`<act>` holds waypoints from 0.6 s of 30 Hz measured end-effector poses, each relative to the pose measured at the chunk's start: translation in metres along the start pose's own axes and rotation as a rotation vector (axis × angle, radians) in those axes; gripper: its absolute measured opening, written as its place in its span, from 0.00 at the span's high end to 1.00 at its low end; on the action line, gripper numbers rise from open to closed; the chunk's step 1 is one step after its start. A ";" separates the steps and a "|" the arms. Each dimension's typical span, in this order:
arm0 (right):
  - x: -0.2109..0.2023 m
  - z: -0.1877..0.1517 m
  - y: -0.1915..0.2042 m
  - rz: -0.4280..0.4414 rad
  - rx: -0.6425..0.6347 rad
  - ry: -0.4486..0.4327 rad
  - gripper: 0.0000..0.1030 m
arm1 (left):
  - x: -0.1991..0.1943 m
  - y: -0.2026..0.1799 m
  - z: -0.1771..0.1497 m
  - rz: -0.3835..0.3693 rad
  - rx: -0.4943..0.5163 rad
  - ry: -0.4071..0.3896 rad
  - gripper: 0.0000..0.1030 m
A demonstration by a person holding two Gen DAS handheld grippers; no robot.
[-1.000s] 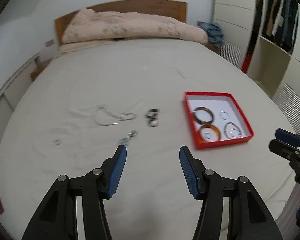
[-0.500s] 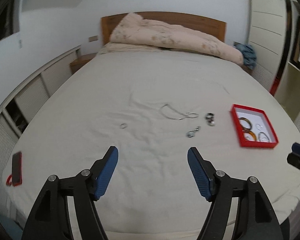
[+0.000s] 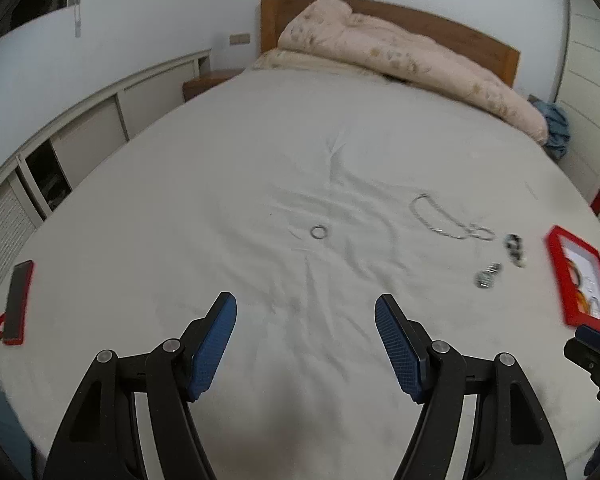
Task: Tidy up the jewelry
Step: 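Withdraw both tools and move toward the watch and small ring, then grasp the small silver ring with the left tool while the right tool grasps the silver watch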
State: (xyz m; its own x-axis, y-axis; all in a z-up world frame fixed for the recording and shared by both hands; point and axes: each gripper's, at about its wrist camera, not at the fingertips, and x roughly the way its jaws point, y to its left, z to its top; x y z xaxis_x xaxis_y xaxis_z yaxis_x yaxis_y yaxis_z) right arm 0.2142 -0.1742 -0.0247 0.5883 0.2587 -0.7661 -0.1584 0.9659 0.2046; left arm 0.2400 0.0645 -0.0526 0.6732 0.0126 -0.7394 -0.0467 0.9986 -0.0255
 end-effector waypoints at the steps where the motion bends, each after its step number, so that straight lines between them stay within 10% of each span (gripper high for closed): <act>1: 0.018 0.006 -0.002 0.004 0.006 0.011 0.56 | 0.013 0.001 0.004 0.005 -0.001 0.012 0.31; 18: 0.146 0.040 -0.024 0.023 0.062 0.001 0.56 | 0.147 -0.007 0.040 -0.011 0.039 0.073 0.45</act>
State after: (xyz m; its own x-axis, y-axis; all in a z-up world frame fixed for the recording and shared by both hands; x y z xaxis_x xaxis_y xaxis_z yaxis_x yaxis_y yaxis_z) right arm 0.3357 -0.1597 -0.1177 0.5841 0.2814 -0.7614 -0.1223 0.9578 0.2601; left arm 0.3691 0.0617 -0.1346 0.6178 -0.0010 -0.7863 -0.0098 0.9999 -0.0090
